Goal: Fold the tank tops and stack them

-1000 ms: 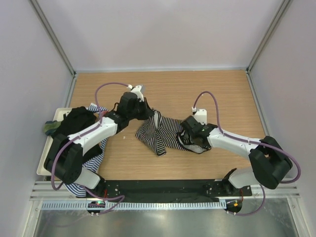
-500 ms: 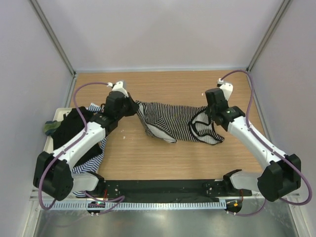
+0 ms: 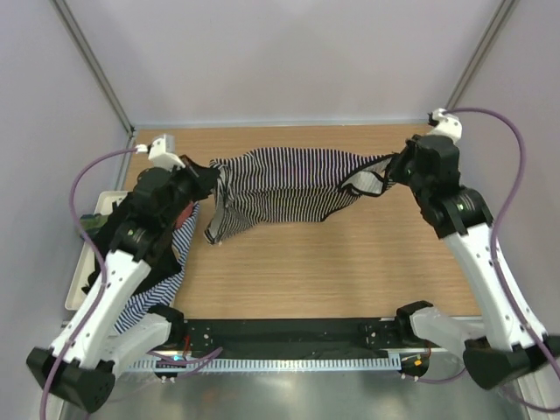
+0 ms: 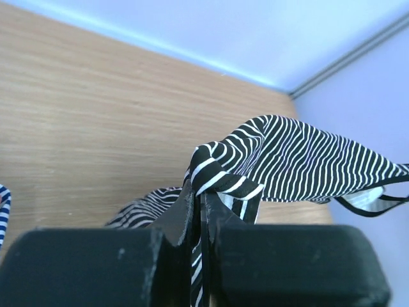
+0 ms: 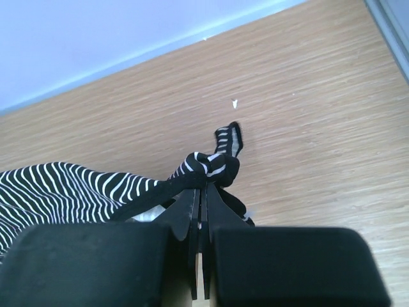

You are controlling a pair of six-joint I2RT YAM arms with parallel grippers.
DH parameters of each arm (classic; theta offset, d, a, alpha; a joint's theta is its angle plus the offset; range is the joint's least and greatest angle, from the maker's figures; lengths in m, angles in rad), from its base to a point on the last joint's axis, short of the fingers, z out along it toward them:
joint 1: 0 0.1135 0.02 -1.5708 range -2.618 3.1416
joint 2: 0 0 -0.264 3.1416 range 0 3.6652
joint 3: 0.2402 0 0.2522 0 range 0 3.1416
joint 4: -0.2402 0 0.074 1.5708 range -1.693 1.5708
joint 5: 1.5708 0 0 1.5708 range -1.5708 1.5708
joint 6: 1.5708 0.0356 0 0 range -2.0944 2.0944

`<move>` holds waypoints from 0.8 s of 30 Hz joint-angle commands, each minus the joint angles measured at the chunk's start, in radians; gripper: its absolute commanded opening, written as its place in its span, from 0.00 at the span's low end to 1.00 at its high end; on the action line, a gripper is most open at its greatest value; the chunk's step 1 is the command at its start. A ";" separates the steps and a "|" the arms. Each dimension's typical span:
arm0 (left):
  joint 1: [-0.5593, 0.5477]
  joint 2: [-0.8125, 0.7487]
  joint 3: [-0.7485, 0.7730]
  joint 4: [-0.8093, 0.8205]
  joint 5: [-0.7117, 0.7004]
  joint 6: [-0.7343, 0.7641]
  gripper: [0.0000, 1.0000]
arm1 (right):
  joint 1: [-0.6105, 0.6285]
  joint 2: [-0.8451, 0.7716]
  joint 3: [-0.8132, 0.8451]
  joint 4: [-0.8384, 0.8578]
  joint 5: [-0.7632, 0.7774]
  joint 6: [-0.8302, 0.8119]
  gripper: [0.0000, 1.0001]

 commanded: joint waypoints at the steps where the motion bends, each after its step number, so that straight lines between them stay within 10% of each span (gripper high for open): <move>1: 0.005 -0.154 -0.029 -0.011 0.099 -0.017 0.00 | -0.002 -0.188 -0.043 -0.034 -0.050 -0.027 0.01; 11: 0.005 -0.331 -0.099 -0.106 0.192 -0.114 0.00 | -0.002 -0.448 -0.123 -0.129 -0.068 -0.034 0.01; 20: 0.011 -0.060 -0.108 -0.016 0.024 -0.178 0.02 | -0.005 -0.144 -0.075 -0.033 0.139 -0.043 0.01; 22: 0.034 0.091 -0.088 0.033 -0.010 -0.198 0.16 | -0.023 0.012 -0.038 0.027 0.127 -0.040 0.16; 23: 0.049 0.152 -0.047 0.038 -0.005 -0.206 0.45 | -0.051 0.137 0.023 0.032 0.103 -0.034 0.52; 24: 0.066 0.210 -0.019 0.033 0.019 -0.215 0.63 | -0.069 0.201 0.060 0.020 0.085 -0.021 0.67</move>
